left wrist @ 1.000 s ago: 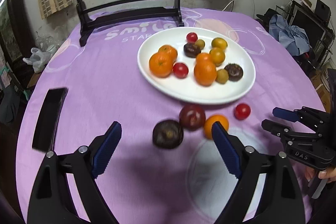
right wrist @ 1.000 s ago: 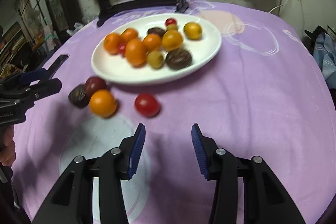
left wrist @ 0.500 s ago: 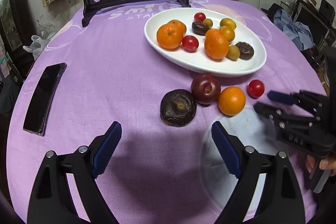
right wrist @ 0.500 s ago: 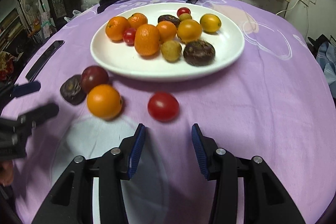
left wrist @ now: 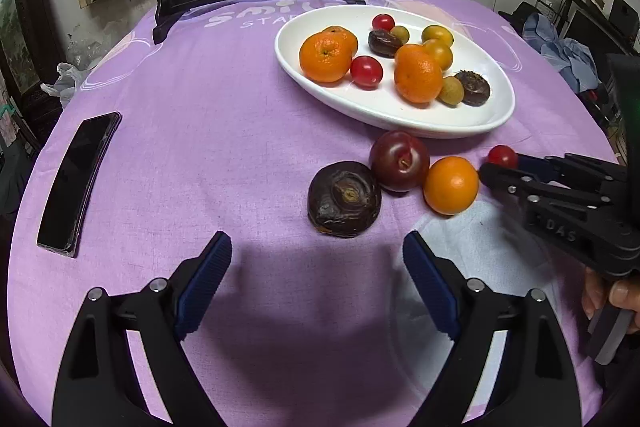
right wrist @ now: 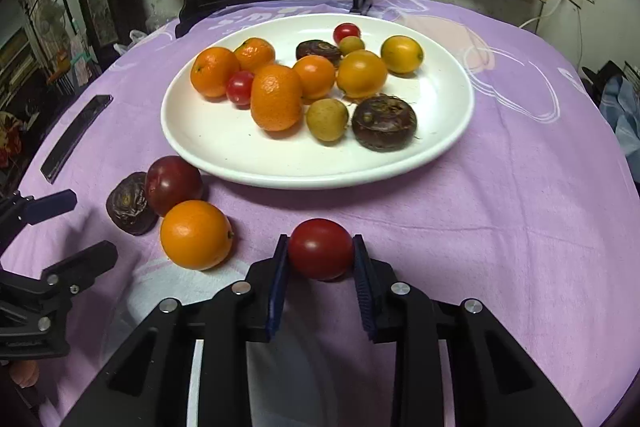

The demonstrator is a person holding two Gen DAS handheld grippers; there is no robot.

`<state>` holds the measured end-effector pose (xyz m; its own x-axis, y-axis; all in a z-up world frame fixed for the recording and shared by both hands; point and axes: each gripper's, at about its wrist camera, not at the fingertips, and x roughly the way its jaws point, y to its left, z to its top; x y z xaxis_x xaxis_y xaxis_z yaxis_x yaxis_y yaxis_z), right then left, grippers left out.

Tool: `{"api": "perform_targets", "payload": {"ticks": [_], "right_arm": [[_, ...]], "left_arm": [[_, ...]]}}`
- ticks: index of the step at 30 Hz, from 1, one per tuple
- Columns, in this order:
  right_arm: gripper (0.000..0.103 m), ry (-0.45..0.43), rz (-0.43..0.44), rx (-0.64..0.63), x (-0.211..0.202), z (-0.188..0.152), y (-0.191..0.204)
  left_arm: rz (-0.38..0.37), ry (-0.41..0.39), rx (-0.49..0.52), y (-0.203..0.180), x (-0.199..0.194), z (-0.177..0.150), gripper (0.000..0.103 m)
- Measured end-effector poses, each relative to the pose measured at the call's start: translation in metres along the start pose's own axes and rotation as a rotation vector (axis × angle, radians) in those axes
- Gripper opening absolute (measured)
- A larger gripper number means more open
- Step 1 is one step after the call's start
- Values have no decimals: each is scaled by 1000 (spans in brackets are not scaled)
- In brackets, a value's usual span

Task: Organize fruits
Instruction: 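Grasp a red cherry tomato with the right tool while the left tool grasps a mangosteen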

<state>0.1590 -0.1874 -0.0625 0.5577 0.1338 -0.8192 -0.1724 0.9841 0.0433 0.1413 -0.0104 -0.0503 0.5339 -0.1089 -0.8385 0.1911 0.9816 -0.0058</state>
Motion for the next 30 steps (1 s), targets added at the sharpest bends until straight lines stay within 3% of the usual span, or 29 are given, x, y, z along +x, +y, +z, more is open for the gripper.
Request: {"api": "perform_targets", "payload": {"ticks": [18, 30], "right_arm": [[31, -42, 86, 90, -43, -34, -30], [31, -50, 102, 87, -47, -37, -31]], "left_arm": [[64, 31, 45, -12, 25, 14, 85], [33, 39, 29, -12, 39, 24, 77]]}}
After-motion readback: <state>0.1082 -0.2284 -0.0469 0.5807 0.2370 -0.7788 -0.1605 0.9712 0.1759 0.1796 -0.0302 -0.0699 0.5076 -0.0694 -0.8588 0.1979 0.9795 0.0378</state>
